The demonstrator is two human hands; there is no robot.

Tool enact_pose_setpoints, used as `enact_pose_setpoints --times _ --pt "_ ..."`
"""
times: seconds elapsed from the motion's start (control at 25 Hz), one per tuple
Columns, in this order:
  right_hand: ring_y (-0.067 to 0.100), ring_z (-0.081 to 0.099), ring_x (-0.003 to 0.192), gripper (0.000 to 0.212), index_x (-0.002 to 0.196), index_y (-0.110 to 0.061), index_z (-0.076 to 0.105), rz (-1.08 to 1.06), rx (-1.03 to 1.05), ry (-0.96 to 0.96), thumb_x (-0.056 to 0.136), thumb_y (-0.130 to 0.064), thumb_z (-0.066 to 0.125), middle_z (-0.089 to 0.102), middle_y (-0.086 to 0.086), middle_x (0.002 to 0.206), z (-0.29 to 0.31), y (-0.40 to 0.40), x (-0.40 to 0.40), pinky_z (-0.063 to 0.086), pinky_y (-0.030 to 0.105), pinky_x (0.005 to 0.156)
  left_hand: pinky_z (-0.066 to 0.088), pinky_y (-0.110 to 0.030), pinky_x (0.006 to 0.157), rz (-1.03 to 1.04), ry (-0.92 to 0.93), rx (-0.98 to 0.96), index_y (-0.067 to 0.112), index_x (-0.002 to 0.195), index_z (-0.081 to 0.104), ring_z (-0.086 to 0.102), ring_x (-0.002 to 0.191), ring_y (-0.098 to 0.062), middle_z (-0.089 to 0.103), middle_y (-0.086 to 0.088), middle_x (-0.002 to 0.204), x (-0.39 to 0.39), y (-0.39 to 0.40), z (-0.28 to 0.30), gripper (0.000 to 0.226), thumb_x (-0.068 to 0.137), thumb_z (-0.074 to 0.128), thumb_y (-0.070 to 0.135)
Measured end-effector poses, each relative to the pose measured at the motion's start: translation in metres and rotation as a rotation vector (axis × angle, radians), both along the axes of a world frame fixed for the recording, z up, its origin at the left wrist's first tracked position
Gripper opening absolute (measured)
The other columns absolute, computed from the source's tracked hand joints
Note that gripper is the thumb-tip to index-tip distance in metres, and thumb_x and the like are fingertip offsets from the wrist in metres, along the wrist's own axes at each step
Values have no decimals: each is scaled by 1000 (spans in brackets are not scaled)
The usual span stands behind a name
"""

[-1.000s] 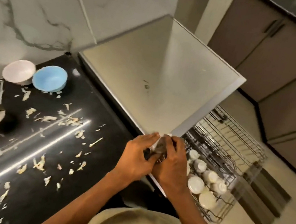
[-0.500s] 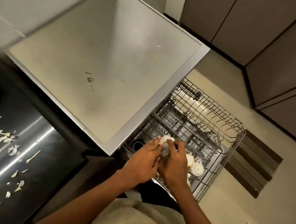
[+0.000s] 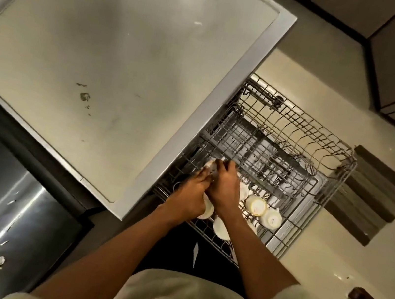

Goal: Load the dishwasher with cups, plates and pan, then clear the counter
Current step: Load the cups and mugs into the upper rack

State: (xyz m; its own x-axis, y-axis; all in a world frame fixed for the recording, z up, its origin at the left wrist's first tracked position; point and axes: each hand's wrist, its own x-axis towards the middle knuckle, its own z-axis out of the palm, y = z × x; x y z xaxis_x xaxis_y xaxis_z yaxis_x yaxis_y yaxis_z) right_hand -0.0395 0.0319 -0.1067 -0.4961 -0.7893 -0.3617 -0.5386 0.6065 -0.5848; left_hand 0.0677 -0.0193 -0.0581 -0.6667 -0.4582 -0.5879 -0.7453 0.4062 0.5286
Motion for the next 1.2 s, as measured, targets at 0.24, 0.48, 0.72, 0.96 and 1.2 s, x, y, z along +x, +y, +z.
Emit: enact_pose_setpoints --times 0.24,0.48,0.72,0.96,1.2 --pt "29 61 99 50 133 -12 56 -11 61 -11 87 -19 74 53 8 123 -47 -19 1 56 32 71 14 -38 125 70 -188 88 24 160 6 3 153 -18 4 2 167 -10 -12 -39 94 86 58 -2" --pt "40 61 91 44 124 -3 60 -20 23 4 84 -16 76 53 20 113 -74 -24 5 57 45 66 15 -33 121 110 -149 132 23 159 11 9 152 -20 14 0 165 -11 -20 -57 92 86 59 -4" --pt "38 62 86 38 120 0 61 -38 42 -14 85 -10 74 54 22 112 -88 -27 5 50 37 63 3 -35 124 96 -147 153 21 159 13 3 153 -19 11 -1 166 -11 -25 -73 87 87 60 3" --pt "37 59 90 34 115 4 63 -46 32 23 85 -7 72 56 21 108 -100 -32 7 50 39 65 5 -33 122 124 -134 160 18 159 17 7 152 -20 16 -3 165 -12 -30 -84 85 88 62 7" --pt "37 52 92 28 110 6 64 -51 37 77 86 -7 69 58 22 101 -110 -35 5 50 44 73 5 -39 125 119 -163 173 18 158 18 5 153 -21 13 -5 166 -15 -33 -96 84 88 66 14"
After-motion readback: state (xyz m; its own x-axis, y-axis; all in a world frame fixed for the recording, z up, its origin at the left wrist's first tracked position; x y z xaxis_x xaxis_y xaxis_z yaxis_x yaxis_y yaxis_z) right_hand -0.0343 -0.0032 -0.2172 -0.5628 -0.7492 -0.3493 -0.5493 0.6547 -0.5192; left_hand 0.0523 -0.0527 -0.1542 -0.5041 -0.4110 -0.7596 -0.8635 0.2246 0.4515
